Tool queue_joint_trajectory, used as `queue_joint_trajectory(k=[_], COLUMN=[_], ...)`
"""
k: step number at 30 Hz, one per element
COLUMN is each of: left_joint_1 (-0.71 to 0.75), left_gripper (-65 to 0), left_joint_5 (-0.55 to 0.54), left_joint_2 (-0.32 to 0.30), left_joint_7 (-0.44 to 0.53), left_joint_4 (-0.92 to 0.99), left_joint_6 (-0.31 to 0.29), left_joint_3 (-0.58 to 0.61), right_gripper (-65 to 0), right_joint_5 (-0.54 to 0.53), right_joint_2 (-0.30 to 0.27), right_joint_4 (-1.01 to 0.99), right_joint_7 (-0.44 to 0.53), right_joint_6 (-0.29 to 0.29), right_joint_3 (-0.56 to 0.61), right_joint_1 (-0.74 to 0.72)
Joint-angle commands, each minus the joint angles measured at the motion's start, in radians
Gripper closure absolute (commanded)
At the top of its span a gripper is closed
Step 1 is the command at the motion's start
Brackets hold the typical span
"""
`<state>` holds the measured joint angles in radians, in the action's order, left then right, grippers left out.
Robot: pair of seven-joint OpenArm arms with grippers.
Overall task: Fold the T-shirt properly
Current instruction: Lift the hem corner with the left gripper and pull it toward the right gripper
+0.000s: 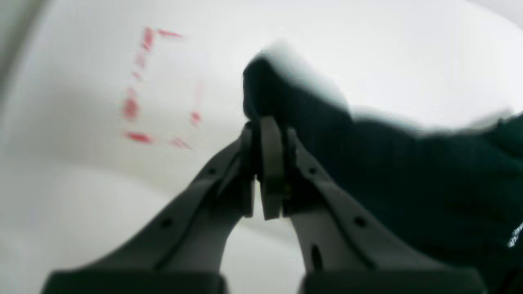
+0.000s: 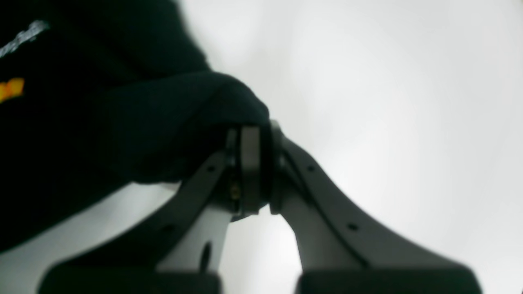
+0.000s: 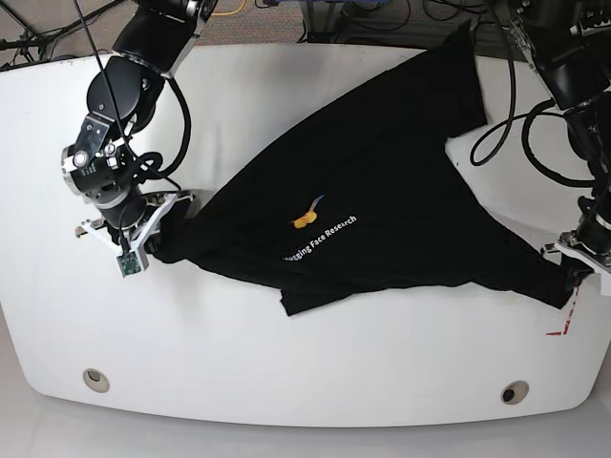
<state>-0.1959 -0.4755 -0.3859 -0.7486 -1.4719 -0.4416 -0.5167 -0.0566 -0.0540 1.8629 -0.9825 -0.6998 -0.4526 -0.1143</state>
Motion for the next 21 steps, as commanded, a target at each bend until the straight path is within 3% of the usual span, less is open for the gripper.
queue_joint_trajectory(k=[1, 10, 21], left_joint_1=[0.0, 0.029, 0.0], left_gripper=[0.0, 0.0, 0.0], left_joint_5=[-0.015, -0.016, -0.016], left_joint_2=[-0.046, -0.118, -0.158], left_joint_7=[0.005, -0.047, -0.052], left_joint_4=[-0.075, -0.177, -0.217], left_joint_6=[0.0, -0.001, -0.001], left_joint_3=[-0.049, -0.115, -0.136], right_gripper=[-2.1, -2.1, -2.1], right_joint_5=[-0.013, -0.016, -0.022], right_joint_2=[-0.042, -0.102, -0.146], right_joint_4=[0.004, -0.087, -0.174], right_joint_7=[0.021, 0.021, 0.021], right_joint_6=[0.004, 0.004, 0.002], right_joint_3=[-0.002, 0.001, 0.007], right_joint_1=[-0.052, -0.172, -0.354])
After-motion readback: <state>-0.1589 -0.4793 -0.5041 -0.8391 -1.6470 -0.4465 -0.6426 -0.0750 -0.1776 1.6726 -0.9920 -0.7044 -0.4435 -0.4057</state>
